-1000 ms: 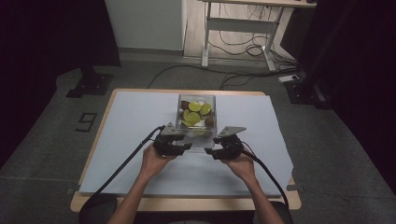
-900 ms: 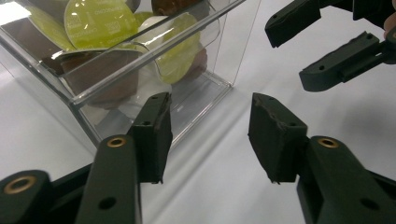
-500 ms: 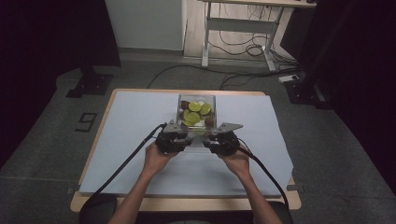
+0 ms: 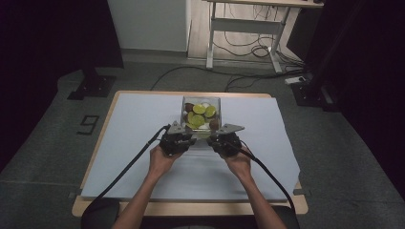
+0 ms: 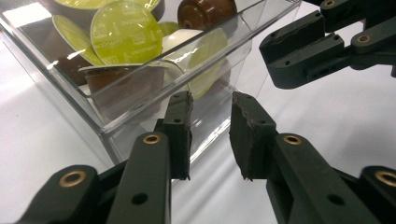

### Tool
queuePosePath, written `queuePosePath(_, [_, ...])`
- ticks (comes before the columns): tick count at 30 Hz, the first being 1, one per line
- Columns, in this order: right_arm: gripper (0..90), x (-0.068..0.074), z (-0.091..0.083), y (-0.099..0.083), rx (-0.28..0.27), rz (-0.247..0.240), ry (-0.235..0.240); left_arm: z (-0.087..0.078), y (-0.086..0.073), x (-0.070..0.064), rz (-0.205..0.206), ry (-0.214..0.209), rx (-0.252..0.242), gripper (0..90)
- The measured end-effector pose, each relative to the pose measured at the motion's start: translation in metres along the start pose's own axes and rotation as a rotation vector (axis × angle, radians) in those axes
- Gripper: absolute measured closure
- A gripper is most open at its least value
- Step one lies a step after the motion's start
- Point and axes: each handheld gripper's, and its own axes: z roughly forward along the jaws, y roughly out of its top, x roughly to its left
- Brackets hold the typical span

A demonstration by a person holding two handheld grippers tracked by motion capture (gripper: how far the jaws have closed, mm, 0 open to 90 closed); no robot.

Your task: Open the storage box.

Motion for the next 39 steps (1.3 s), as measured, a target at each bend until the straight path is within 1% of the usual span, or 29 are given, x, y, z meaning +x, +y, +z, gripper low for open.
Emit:
queuePosePath(8, [75.1,-0.0022,0.0052,0.003,-0.005,0.017,-0.025,0.0028,0.0003,0.0023,-0.01,-0.004,-0.019,69.5])
queuePosePath(11, [75.2,-0.0026,0.0065,0.0034,-0.004,0.023,-0.018,0.0032,0.0007,0.0026,-0.009,-0.004,-0.021,69.9])
queuePosePath(14, [76.0,-0.0025,0.009,0.0038,-0.011,0.031,-0.007,0.0048,0.0013,0.0016,0.001,-0.003,-0.02,70.0])
queuePosePath(20, [77.0,-0.0038,0.0103,0.004,-0.011,0.041,0.0,0.0059,0.0018,0.0014,0.002,-0.002,-0.019,71.2])
queuePosePath(21, [77.1,-0.0049,0.0104,0.0039,-0.013,0.043,0.009,0.0059,0.0018,0.0014,0.004,-0.001,-0.02,71.7])
queuePosePath(28, [77.1,-0.0057,0.0102,0.0034,-0.018,0.032,0.022,0.005,0.0017,0.0012,0.021,0.01,-0.019,75.1])
queuePosePath(31, [77.1,-0.0058,0.0098,0.0034,-0.023,0.027,0.031,0.0038,0.0014,0.0003,0.041,0.014,-0.013,75.9])
queuePosePath(33, [77.1,-0.0058,0.0097,0.0034,-0.026,0.028,0.036,0.0035,0.0012,-0.0001,0.044,0.012,-0.011,76.1])
queuePosePath(35, [77.1,-0.0054,0.0094,0.0034,-0.028,0.027,0.039,0.0024,0.0006,-0.0022,0.055,0.012,-0.009,76.1])
queuePosePath(39, [77.0,-0.0039,0.0083,0.0029,-0.025,0.026,0.049,0.0009,-0.0014,-0.0036,0.05,0.006,-0.013,76.1])
